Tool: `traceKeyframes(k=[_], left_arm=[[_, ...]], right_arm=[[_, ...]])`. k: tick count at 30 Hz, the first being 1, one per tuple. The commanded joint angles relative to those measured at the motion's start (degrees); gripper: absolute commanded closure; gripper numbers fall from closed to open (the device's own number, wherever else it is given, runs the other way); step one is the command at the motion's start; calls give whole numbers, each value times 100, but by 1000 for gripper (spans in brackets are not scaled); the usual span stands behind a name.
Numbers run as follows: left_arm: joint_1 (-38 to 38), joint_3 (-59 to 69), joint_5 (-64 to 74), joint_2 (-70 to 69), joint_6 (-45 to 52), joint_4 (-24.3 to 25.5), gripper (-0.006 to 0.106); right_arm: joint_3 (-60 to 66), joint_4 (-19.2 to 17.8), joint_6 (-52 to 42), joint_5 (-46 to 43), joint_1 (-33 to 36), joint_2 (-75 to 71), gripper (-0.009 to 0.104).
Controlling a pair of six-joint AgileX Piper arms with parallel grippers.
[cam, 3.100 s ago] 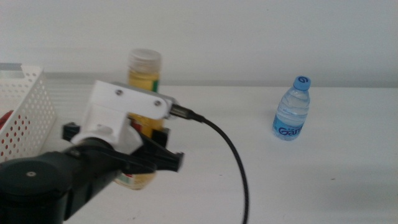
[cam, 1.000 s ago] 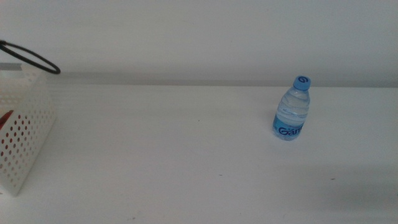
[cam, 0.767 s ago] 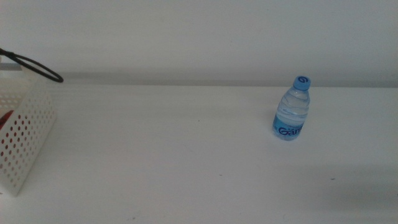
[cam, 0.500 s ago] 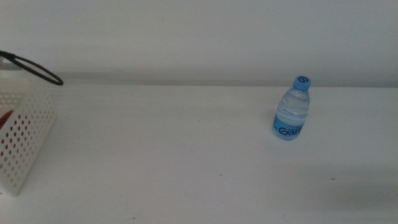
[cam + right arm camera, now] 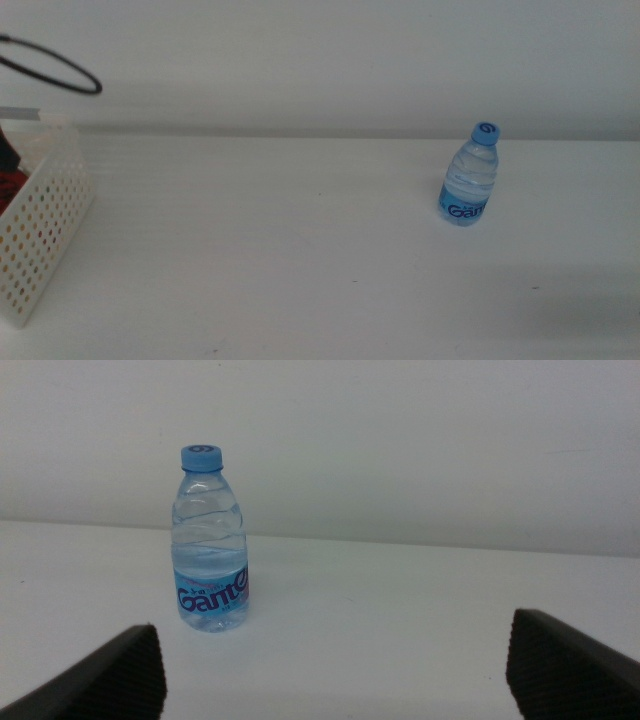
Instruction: Use arms to grab the bottles and put them into the dustbin to the left of the table.
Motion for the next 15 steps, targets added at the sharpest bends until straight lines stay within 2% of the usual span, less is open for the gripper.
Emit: traceKeyframes(k=[1,4,7,11,13,15], left_arm=[[-59,-60,334,-322,-188,-302,7],[-239,-60,527,-681,-420,-704,7],[-676,-31,687,-1015,-1045,-885,7],[-1655,319,781,-1636,-1392,-367,7],[-2224,622,684,-2134,-1150,-164,7],[-2734,918,429,-2640,-742,-165,7]], right_arm=[[251,-48,-45,-52,-43,-231,4],[251,-48,-45,-52,-43,-231,4],[251,-48,-45,-52,-43,-231,4],[251,-48,-56,-52,-43,-231,4],[251,-48,-56,-52,-43,-231,4],[251,-48,-56,-52,-43,-231,4]])
